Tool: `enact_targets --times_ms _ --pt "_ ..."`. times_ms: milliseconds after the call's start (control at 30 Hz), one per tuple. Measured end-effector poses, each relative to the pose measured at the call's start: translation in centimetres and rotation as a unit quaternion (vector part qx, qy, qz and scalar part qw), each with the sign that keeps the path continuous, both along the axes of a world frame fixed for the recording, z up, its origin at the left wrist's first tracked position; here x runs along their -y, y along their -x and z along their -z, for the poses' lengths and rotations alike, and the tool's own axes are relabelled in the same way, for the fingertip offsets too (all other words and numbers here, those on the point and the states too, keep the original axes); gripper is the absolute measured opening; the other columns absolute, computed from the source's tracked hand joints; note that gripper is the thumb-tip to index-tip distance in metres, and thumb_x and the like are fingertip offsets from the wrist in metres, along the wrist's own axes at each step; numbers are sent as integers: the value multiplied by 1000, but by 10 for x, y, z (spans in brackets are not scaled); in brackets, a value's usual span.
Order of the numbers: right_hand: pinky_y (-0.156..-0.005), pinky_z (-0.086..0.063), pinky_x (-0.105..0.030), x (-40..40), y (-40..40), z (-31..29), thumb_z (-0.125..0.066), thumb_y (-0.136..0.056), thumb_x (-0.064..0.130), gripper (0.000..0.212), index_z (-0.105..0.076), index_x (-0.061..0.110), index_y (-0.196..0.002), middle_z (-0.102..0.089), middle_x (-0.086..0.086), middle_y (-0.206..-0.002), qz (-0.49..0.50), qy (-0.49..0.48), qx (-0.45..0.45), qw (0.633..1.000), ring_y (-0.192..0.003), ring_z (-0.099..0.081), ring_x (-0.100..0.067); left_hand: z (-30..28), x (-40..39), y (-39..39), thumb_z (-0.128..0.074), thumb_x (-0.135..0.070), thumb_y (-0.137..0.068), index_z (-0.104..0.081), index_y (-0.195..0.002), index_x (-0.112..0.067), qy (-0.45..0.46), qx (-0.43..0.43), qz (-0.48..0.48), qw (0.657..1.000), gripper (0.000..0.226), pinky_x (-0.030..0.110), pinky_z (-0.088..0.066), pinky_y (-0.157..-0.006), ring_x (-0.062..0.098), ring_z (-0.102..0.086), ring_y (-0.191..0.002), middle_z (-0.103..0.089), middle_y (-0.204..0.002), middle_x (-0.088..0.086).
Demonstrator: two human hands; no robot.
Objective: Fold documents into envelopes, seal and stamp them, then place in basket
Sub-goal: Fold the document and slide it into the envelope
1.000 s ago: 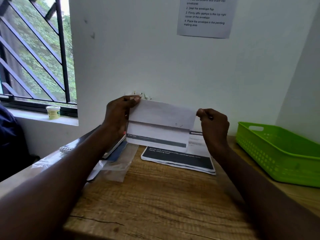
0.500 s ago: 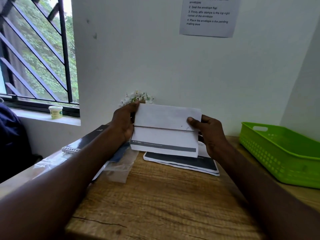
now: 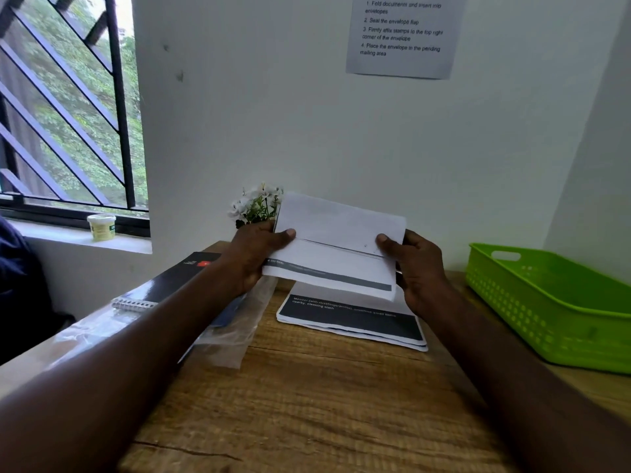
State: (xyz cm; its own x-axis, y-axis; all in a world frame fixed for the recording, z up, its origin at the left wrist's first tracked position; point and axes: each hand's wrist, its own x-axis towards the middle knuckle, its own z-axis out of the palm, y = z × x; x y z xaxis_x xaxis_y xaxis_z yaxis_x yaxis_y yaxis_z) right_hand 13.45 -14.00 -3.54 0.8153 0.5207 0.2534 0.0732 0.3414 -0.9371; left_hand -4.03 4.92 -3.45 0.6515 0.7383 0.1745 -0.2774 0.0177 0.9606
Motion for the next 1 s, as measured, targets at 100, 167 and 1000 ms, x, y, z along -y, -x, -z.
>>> enact_targets --times_ms 100,167,1000 --pt "-71 -59 -34 -2 -1 1 -76 -85 -3 38 -72 9 -121 -76 -8 -109 -22 11 -8 1000 -92 -73 -27 2 1 -1 -69 0 -93 -71 -108 -12 8 4 -4 1000 20 38 -65 -64 26 -74 -83 -76 -105 13" --pt "-68 -57 -30 -3 -1 1 -71 -85 -10 39 -72 5 -121 -76 -9 -108 -19 5 -12 1000 -92 -71 -27 2 1 -1 -67 4 -92 -72 -106 -13 22 17 -5 1000 22 40 -65 -64 28 -73 -84 -76 -103 14" --pt "-98 -53 -34 -7 10 2 -63 -95 20 19 -79 21 -107 -76 10 -108 181 35 408 894 -104 -69 -5 -9 7 4 -71 -9 -91 -81 -103 -23 -122 35 -15 992 21 55 -54 -90 33 -70 -98 -78 -103 8"
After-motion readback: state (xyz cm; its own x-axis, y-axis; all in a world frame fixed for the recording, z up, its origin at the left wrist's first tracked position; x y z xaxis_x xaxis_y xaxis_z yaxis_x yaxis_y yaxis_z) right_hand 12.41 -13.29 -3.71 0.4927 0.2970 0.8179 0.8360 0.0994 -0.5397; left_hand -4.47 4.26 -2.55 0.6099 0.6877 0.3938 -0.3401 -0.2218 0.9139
